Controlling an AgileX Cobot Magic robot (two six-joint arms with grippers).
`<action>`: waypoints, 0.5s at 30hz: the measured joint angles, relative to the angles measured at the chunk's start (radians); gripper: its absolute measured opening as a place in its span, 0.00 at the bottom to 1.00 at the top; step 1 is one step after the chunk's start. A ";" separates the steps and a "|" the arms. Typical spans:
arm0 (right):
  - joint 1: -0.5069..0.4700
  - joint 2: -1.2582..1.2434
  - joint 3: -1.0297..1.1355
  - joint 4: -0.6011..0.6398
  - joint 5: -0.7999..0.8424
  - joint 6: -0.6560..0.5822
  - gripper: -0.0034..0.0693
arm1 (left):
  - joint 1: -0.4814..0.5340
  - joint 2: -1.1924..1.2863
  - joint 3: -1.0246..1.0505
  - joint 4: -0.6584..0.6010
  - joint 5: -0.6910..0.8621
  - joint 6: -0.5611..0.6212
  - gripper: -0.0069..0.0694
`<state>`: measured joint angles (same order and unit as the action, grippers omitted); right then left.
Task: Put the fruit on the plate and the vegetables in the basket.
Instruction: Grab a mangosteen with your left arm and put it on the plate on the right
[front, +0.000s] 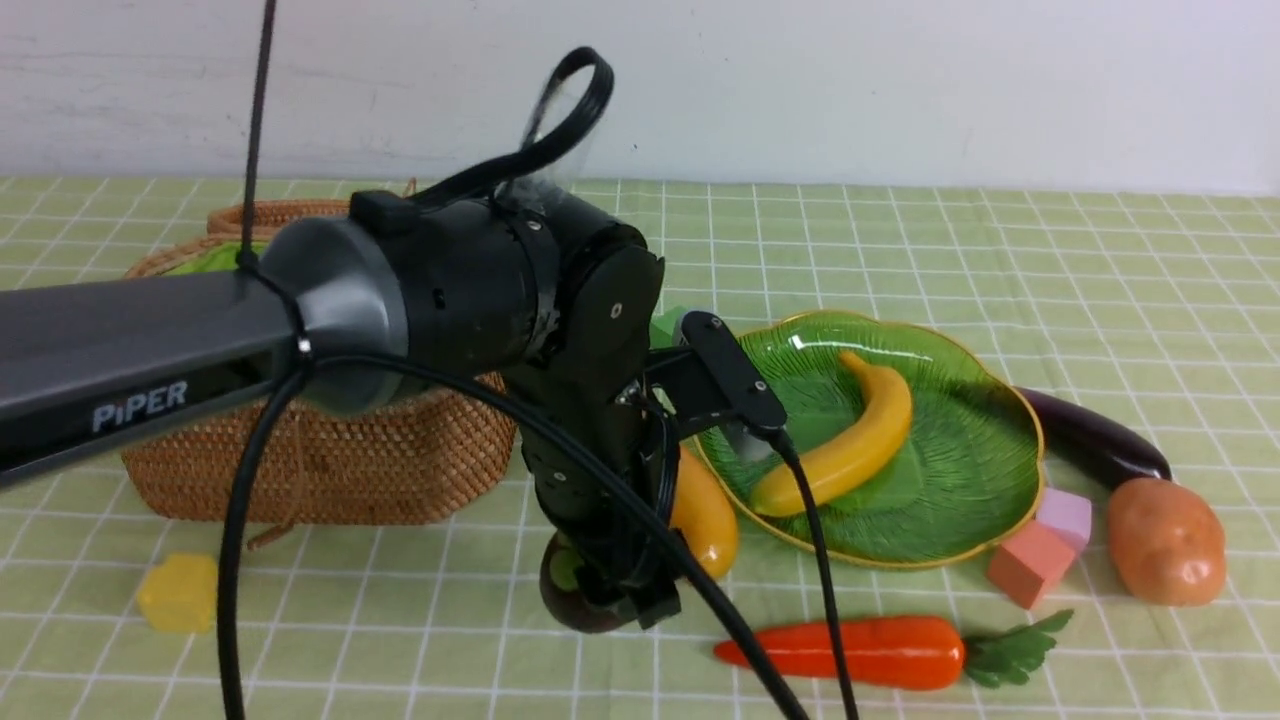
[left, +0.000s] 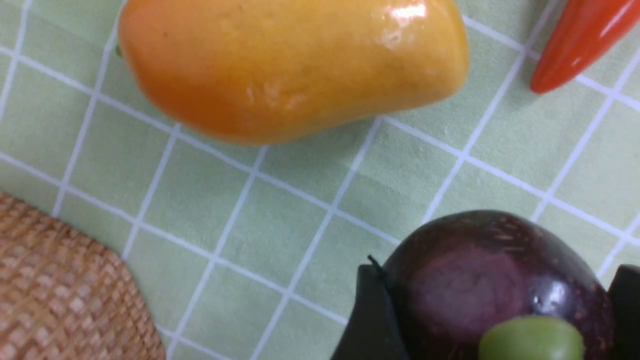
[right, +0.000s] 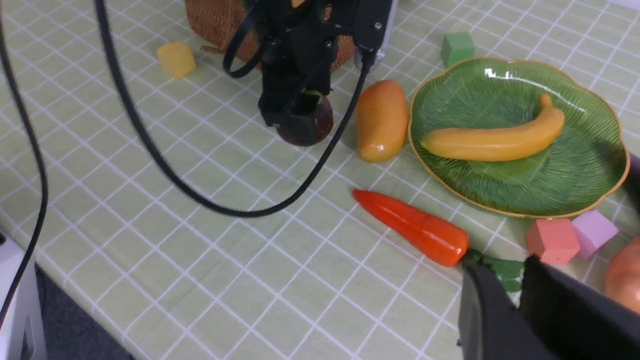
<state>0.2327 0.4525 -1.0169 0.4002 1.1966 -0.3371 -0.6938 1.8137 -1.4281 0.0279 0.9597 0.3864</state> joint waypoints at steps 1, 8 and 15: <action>0.000 0.016 0.000 -0.014 -0.029 0.023 0.22 | 0.000 -0.014 0.000 -0.001 0.001 -0.008 0.79; 0.000 0.087 0.005 -0.131 -0.176 0.131 0.22 | 0.000 -0.067 -0.057 -0.028 -0.050 -0.024 0.79; 0.000 0.109 0.008 -0.183 -0.331 0.219 0.23 | 0.000 -0.065 -0.112 -0.179 -0.281 -0.028 0.79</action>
<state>0.2327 0.5614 -1.0086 0.2169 0.8655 -0.1181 -0.6938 1.7484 -1.5396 -0.1512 0.6788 0.3588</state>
